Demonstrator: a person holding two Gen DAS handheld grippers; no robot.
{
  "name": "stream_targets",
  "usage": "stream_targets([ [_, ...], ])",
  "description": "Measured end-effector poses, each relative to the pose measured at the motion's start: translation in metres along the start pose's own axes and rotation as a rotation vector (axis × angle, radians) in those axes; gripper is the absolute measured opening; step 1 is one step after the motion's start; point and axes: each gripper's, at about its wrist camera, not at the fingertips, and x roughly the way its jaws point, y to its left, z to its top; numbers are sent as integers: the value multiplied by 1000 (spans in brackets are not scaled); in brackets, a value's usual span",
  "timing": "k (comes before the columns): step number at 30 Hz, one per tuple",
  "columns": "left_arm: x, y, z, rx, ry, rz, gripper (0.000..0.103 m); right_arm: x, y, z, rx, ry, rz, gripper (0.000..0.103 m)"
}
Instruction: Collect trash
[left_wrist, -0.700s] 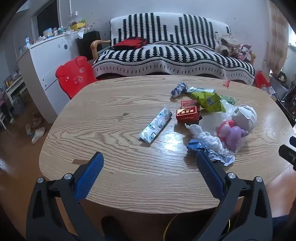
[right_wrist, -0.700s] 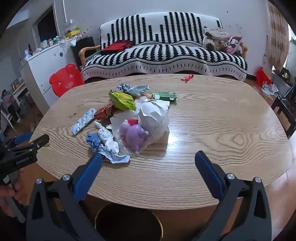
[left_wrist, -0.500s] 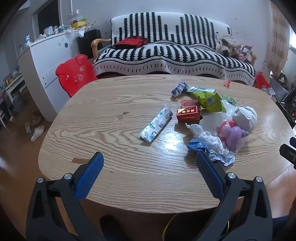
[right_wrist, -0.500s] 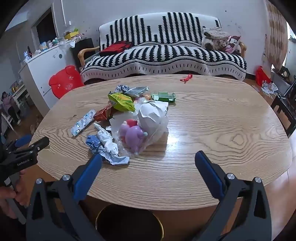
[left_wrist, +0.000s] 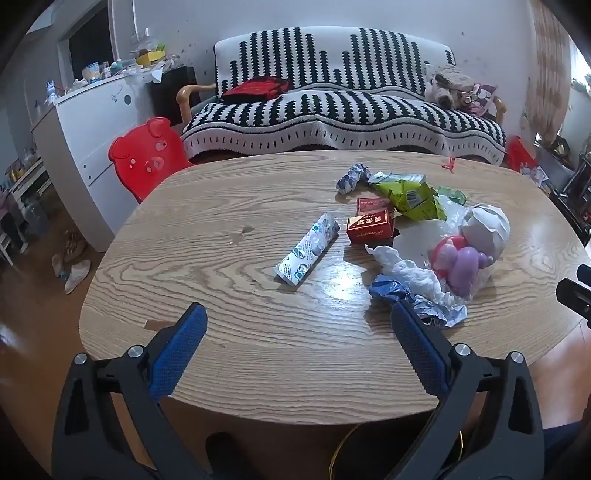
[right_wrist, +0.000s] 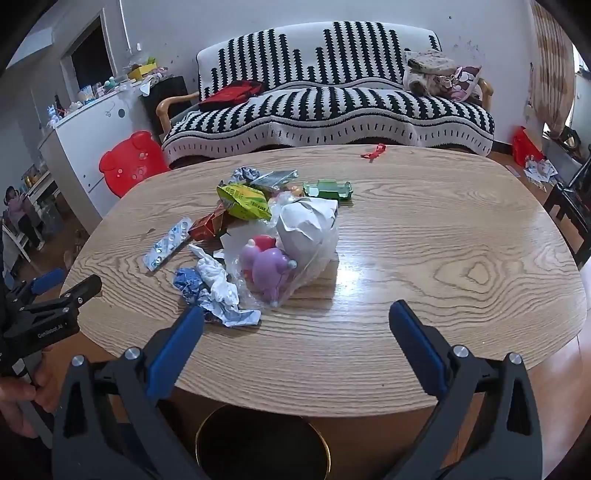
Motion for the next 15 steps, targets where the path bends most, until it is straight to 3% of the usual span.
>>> stream_targets([
  [15, -1, -2, 0, 5, 2, -6, 97, 0, -1, 0, 3, 5, 5, 97],
])
